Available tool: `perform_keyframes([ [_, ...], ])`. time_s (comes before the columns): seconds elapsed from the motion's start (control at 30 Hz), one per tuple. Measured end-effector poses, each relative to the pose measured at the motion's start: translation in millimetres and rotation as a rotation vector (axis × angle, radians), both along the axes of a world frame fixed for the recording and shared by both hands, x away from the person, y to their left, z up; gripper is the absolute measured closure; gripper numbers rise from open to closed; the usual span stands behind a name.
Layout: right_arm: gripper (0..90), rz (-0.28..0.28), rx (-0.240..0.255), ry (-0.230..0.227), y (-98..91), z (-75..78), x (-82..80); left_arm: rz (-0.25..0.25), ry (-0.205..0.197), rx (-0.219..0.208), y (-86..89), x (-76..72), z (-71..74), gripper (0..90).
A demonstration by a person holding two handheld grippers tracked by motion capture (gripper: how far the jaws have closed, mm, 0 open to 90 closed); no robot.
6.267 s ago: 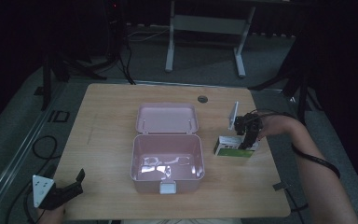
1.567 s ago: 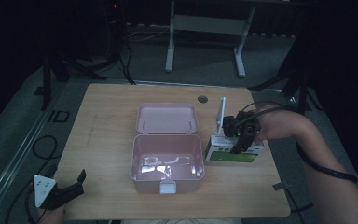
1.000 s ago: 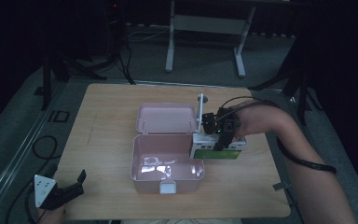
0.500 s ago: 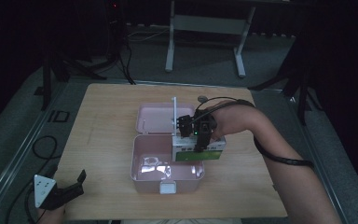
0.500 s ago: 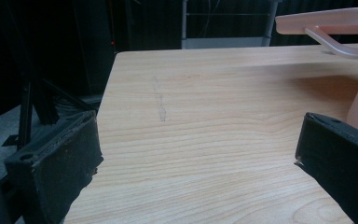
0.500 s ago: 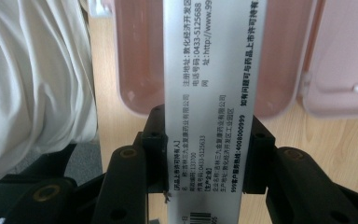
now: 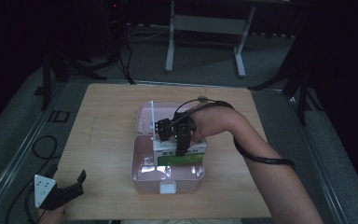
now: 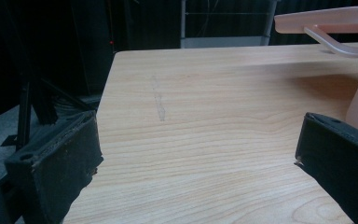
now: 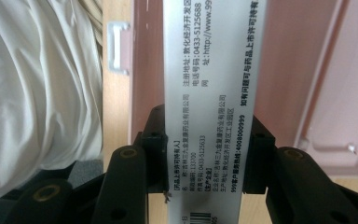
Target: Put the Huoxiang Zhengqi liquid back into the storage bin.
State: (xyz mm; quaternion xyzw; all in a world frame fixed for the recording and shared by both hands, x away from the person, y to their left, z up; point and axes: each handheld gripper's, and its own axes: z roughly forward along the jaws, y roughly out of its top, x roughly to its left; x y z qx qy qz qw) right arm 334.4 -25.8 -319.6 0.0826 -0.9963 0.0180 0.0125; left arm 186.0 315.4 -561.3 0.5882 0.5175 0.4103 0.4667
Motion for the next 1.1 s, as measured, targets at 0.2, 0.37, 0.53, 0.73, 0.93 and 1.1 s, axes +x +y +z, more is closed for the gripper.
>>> perform_keyframes([
  [0.2,61.5,0.014,-0.001,0.011,13.3,-10.5,-3.9,-0.002,0.0,0.001,0.0,-0.2,0.2,0.2],
  [0.37,61.5,0.015,-0.025,0.0,18.3,-23.4,-6.8,-0.004,0.0,0.003,-0.2,-0.4,0.3,0.2],
  [0.53,61.5,-0.007,-0.019,0.011,15.4,-38.0,-2.5,-0.005,0.001,0.006,-0.6,-0.3,0.3,0.2],
  [0.73,61.5,-0.028,-0.022,0.035,10.3,-57.2,2.2,-0.006,0.004,0.01,-1.0,0.1,0.1,0.2],
  [0.93,61.5,-0.051,0.005,0.064,4.8,-74.9,6.4,-0.007,0.003,0.011,-0.8,0.2,-0.1,0.2],
  [1.1,61.4,-0.056,-0.002,0.072,2.8,-91.7,6.9,-0.008,0.004,0.012,-1.0,0.1,0.0,0.2],
])
